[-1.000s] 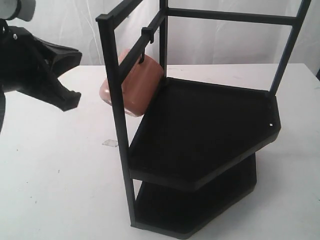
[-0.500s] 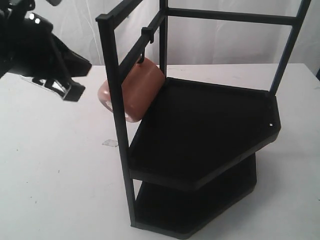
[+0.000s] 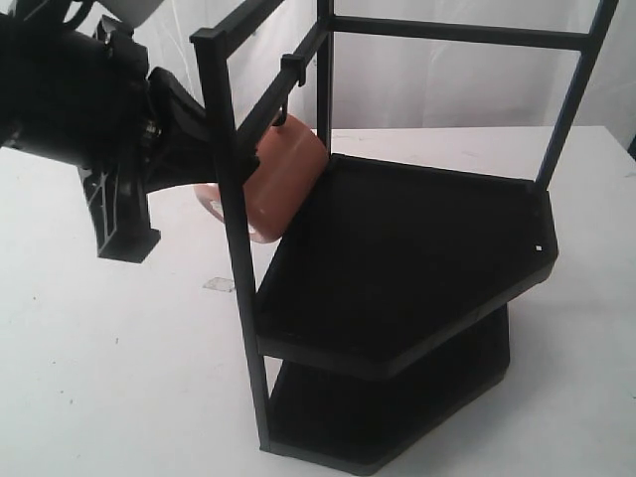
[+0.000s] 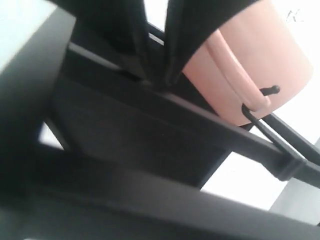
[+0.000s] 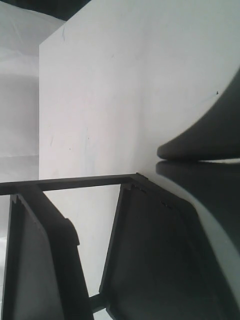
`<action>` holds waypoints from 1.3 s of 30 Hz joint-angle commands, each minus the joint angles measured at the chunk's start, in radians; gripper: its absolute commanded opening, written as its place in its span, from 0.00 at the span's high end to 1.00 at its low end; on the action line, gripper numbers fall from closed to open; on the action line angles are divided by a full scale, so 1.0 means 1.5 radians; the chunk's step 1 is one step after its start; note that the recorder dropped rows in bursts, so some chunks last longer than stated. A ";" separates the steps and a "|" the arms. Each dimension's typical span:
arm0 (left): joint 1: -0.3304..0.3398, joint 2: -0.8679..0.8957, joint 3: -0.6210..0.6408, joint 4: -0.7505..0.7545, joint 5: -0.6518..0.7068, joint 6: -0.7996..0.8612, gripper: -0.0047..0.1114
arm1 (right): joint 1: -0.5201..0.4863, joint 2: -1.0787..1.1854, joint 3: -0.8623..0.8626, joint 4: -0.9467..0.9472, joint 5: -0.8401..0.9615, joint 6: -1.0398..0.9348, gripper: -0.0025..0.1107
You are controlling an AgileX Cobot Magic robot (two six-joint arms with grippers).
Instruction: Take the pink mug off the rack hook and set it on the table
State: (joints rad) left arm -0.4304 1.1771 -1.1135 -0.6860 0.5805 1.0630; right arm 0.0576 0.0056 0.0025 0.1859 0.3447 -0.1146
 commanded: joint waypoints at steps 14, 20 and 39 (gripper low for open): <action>-0.001 -0.001 0.081 -0.023 -0.202 -0.028 0.56 | 0.001 -0.004 -0.002 0.000 -0.006 0.000 0.98; -0.001 -0.001 0.083 -0.075 -0.198 -0.021 0.57 | 0.001 -0.004 -0.002 0.000 -0.006 0.000 0.98; -0.001 0.062 0.082 -0.133 -0.234 0.024 0.57 | 0.001 -0.004 -0.002 0.000 -0.006 0.000 0.98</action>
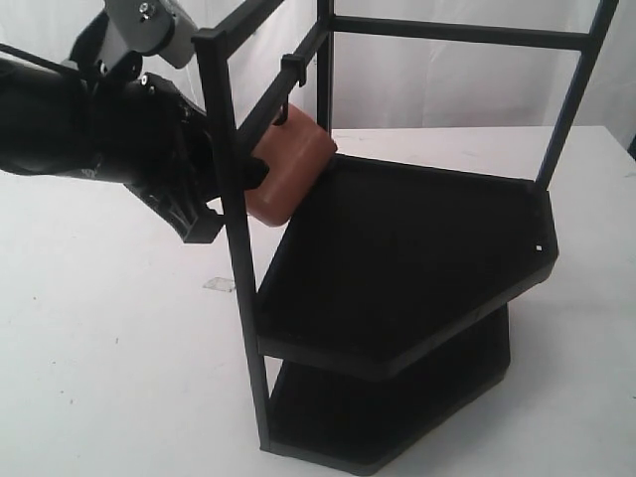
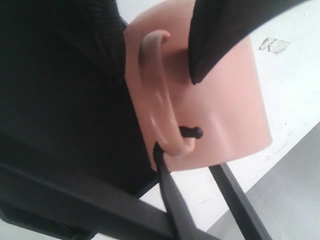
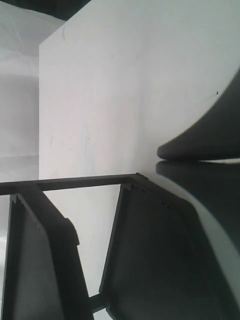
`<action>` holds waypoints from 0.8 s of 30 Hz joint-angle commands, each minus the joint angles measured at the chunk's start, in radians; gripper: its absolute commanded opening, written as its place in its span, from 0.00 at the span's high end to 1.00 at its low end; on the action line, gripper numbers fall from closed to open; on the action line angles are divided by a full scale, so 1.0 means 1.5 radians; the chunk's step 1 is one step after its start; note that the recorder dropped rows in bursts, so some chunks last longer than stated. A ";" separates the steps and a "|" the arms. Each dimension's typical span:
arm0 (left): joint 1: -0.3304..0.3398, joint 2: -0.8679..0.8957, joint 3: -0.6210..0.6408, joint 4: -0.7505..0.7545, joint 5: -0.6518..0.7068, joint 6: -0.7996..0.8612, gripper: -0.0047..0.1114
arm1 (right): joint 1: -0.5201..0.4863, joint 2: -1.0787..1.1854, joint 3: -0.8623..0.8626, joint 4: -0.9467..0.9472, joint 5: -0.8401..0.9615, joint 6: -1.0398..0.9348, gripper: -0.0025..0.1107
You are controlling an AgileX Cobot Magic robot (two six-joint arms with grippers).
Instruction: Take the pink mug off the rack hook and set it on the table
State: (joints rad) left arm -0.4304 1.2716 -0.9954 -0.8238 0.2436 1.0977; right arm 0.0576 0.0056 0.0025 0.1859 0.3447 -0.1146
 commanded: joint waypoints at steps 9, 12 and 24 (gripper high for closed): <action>-0.001 -0.001 0.003 -0.060 -0.013 0.025 0.57 | 0.001 -0.004 -0.002 0.000 -0.006 0.000 0.98; -0.001 -0.001 0.003 -0.061 -0.011 0.051 0.57 | 0.001 -0.004 -0.002 0.000 -0.006 0.000 0.98; -0.001 -0.001 0.003 -0.094 -0.010 0.059 0.94 | 0.001 -0.004 -0.002 0.000 -0.006 0.000 0.98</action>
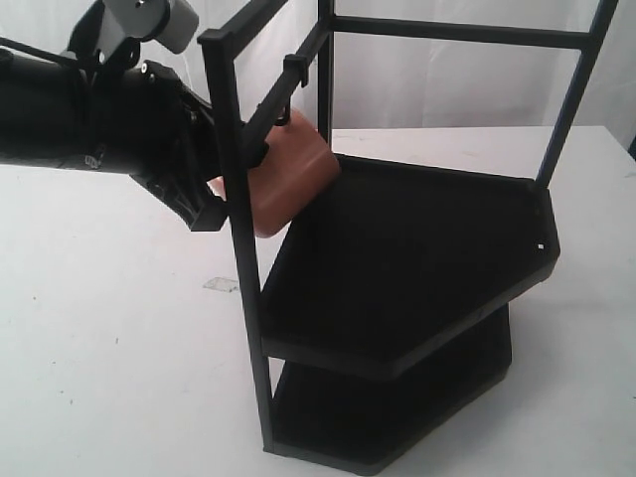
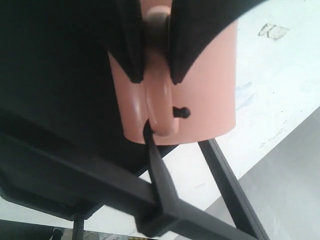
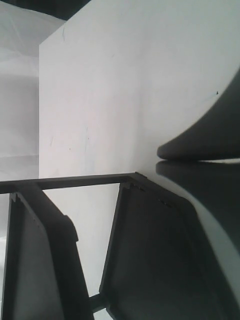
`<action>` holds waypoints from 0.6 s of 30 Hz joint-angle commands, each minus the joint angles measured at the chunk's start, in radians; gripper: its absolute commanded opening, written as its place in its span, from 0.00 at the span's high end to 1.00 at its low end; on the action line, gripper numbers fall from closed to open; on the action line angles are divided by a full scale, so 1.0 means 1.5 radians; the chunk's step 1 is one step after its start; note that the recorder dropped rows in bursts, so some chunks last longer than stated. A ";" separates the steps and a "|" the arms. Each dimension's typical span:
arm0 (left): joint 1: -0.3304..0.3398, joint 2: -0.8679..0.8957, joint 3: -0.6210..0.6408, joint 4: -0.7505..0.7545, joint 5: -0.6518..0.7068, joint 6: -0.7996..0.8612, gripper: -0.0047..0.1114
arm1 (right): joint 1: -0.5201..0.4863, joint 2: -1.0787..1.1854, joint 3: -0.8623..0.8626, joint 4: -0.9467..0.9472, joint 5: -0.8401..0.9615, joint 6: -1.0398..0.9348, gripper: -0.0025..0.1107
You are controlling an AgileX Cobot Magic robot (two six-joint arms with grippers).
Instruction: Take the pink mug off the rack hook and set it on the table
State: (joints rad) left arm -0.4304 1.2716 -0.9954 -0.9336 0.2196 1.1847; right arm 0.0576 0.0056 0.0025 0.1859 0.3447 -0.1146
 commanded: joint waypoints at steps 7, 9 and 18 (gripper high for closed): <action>-0.001 -0.001 0.003 -0.021 0.008 0.001 0.96 | 0.001 -0.004 -0.002 0.000 -0.006 0.000 0.98; -0.001 -0.003 0.003 -0.021 0.008 0.001 0.96 | 0.001 -0.004 -0.002 0.000 -0.006 0.000 0.98; 0.000 -0.024 0.003 -0.021 -0.012 -0.001 0.96 | 0.001 -0.004 -0.002 0.000 -0.006 0.000 0.98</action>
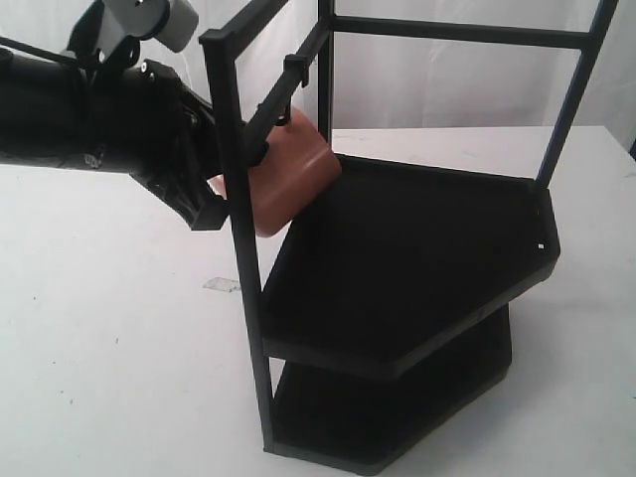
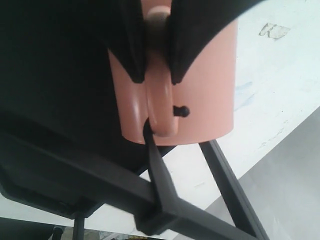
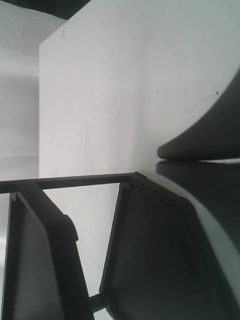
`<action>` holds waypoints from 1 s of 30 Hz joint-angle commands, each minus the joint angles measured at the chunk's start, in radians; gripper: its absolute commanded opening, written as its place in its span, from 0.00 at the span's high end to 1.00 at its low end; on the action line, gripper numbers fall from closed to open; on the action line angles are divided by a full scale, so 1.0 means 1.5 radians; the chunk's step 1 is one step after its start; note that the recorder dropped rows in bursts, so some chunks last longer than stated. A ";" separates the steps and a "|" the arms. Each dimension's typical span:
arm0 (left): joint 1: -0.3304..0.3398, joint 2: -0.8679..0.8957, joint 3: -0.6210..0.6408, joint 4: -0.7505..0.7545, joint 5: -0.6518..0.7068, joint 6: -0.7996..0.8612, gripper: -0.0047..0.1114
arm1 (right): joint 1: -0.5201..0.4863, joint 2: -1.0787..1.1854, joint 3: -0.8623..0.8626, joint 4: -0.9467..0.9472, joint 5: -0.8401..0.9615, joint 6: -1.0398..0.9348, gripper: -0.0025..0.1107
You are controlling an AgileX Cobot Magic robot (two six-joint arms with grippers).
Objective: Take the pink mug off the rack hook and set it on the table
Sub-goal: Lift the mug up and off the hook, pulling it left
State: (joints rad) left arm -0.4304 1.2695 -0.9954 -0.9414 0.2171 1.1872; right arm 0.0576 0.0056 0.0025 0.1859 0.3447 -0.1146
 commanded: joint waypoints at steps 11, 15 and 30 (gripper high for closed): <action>0.000 -0.076 0.004 0.020 -0.013 -0.045 0.96 | 0.001 -0.004 -0.002 0.000 -0.006 0.000 0.98; 0.000 -0.076 0.004 0.048 -0.013 -0.047 0.96 | 0.001 -0.004 -0.002 0.000 -0.006 0.000 0.98; 0.034 -0.084 0.105 0.050 -0.242 -0.111 0.96 | 0.001 -0.004 -0.002 0.000 -0.006 0.000 0.98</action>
State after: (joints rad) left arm -0.4033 1.1678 -0.8898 -0.8149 0.0371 1.0810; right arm 0.0576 0.0056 0.0025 0.1859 0.3447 -0.1146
